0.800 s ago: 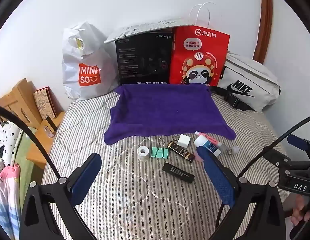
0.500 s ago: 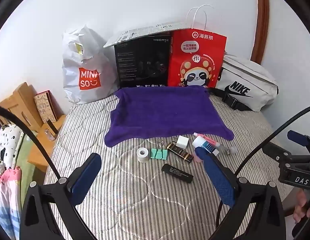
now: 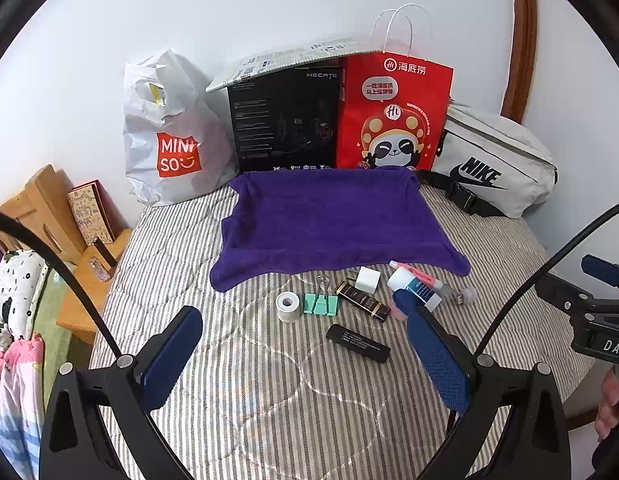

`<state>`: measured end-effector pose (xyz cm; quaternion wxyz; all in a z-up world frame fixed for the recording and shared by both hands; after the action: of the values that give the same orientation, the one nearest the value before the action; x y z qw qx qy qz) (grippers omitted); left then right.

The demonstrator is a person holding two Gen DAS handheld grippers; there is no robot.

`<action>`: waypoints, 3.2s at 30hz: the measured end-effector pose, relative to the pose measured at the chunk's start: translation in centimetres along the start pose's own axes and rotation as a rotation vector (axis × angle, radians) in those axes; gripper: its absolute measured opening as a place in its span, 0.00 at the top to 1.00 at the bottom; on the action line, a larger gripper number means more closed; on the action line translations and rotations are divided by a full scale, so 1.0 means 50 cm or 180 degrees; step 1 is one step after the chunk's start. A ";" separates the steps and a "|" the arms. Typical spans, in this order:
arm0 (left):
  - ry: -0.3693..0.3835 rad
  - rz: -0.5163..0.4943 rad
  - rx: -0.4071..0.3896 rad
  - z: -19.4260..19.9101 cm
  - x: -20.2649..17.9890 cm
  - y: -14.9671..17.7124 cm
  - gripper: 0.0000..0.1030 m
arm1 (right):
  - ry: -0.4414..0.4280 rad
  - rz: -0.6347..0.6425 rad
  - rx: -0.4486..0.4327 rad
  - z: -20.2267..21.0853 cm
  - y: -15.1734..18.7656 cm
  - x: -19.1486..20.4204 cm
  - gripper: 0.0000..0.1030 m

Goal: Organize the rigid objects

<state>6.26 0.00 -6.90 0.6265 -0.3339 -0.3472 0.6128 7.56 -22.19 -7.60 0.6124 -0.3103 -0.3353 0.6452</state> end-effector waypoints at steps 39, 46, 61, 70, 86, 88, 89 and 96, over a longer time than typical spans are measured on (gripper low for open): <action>-0.0041 -0.0078 0.0014 0.006 0.004 0.003 0.00 | -0.0010 0.0024 -0.0036 0.013 0.001 0.013 0.00; -0.0032 -0.0072 0.0003 0.007 0.007 0.002 0.00 | -0.0011 0.0019 -0.0039 0.013 0.000 0.011 0.00; -0.0012 -0.0074 0.0054 0.000 0.008 0.003 0.00 | -0.0014 0.0015 -0.0005 0.008 0.005 0.012 0.00; 0.0063 -0.0087 0.0042 -0.026 0.009 0.005 0.00 | -0.0014 -0.0010 0.0008 -0.012 0.007 0.003 0.00; 0.0169 0.0087 0.0280 -0.175 0.059 0.092 0.00 | -0.0036 -0.0025 0.0227 -0.106 0.048 -0.014 0.00; 0.0185 0.0093 0.0316 -0.204 0.063 0.112 0.01 | -0.0025 -0.0020 0.0256 -0.117 0.056 -0.016 0.00; 0.0206 0.0090 0.0322 -0.217 0.062 0.123 0.01 | -0.0022 -0.0027 0.0275 -0.123 0.060 -0.018 0.00; 0.0212 -0.0054 0.0464 -0.304 0.068 0.172 0.09 | 0.0064 -0.0067 0.0418 -0.161 0.094 -0.048 0.00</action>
<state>14.50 3.74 -22.20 0.6655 -0.3046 -0.2834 0.6197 11.48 -24.30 -16.12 0.6415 -0.2724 -0.2892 0.6562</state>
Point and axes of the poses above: each gripper's, at about its wrist camera, not at the fingertips, and z roughly against the way its jaws point, x to its left, y to its underside, the point moved 10 cm from there along -z, roughly the way its jaws point, and after that the axes turned 14 degrees about -x, right-handed, at the moved point
